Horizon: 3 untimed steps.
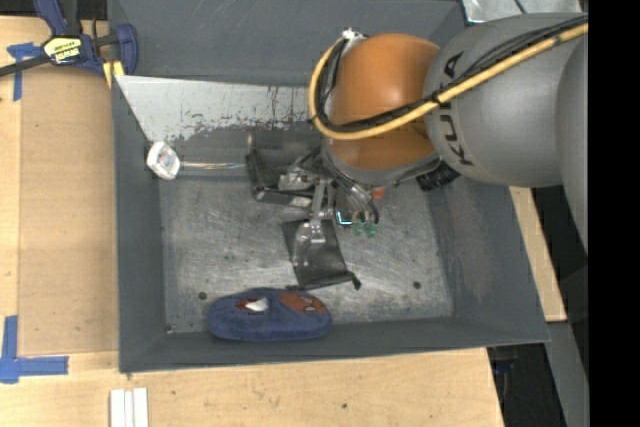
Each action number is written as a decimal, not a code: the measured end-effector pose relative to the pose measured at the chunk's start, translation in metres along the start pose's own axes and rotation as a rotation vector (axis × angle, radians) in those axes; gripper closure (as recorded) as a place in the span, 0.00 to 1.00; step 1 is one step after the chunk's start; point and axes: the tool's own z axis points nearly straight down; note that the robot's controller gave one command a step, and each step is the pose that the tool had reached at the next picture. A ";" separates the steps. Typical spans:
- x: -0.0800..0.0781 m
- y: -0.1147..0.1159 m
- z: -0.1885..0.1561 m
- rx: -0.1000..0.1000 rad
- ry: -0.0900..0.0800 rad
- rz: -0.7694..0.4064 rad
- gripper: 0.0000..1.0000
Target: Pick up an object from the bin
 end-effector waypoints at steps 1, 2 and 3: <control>0.013 -0.047 0.083 -0.005 -0.015 -0.080 0.00; 0.008 -0.047 0.077 -0.003 -0.029 -0.082 1.00; 0.006 -0.035 -0.129 0.000 -0.018 -0.208 1.00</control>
Offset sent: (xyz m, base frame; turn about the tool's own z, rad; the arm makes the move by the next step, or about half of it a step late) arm -0.0159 -0.0474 -0.0841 -0.0844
